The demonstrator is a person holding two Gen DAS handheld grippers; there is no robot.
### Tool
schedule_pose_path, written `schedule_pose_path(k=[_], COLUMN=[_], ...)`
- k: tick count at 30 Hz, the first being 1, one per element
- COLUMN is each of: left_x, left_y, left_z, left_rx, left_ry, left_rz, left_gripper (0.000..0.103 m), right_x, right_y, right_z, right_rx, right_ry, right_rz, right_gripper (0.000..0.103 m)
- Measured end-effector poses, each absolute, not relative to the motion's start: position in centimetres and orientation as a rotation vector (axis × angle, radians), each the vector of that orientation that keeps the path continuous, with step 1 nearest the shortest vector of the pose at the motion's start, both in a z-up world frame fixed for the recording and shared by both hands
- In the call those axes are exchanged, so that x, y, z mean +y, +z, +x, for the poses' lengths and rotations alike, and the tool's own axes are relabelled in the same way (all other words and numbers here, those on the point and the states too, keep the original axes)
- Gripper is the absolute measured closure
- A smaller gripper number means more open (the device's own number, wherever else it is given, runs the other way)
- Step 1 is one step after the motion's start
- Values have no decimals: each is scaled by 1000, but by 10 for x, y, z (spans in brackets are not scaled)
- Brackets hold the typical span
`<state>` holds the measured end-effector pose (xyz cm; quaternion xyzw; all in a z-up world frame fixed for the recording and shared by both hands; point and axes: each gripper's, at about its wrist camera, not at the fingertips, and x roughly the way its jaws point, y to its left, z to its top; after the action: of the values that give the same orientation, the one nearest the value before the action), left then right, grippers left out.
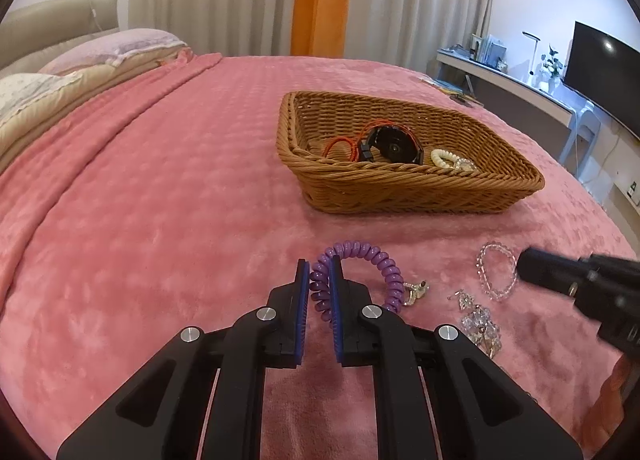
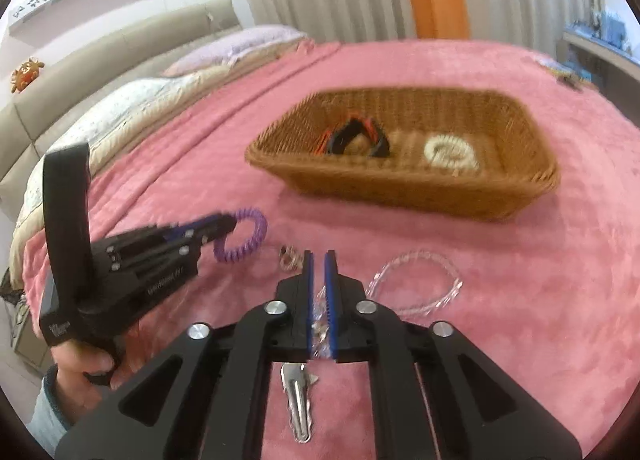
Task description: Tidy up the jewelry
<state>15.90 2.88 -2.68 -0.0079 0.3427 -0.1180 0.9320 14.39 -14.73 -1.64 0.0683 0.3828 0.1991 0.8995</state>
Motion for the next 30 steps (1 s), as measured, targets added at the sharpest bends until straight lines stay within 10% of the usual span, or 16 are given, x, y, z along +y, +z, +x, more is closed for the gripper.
schedule_pose_path(k=[3, 12, 30], left_x=[27, 25, 29], left_y=[-28, -28, -26], left_z=[159, 159, 157], left_rx=[703, 701, 679], left_ry=[-244, -218, -197], left_rz=[-9, 10, 9], left_gripper=[95, 94, 95], right_x=[-138, -114, -128], right_y=[-24, -58, -45], right_z=[141, 146, 143], right_rx=[829, 977, 918], right_ry=[417, 316, 353], right_rz=[101, -26, 67], right_gripper=[50, 74, 78])
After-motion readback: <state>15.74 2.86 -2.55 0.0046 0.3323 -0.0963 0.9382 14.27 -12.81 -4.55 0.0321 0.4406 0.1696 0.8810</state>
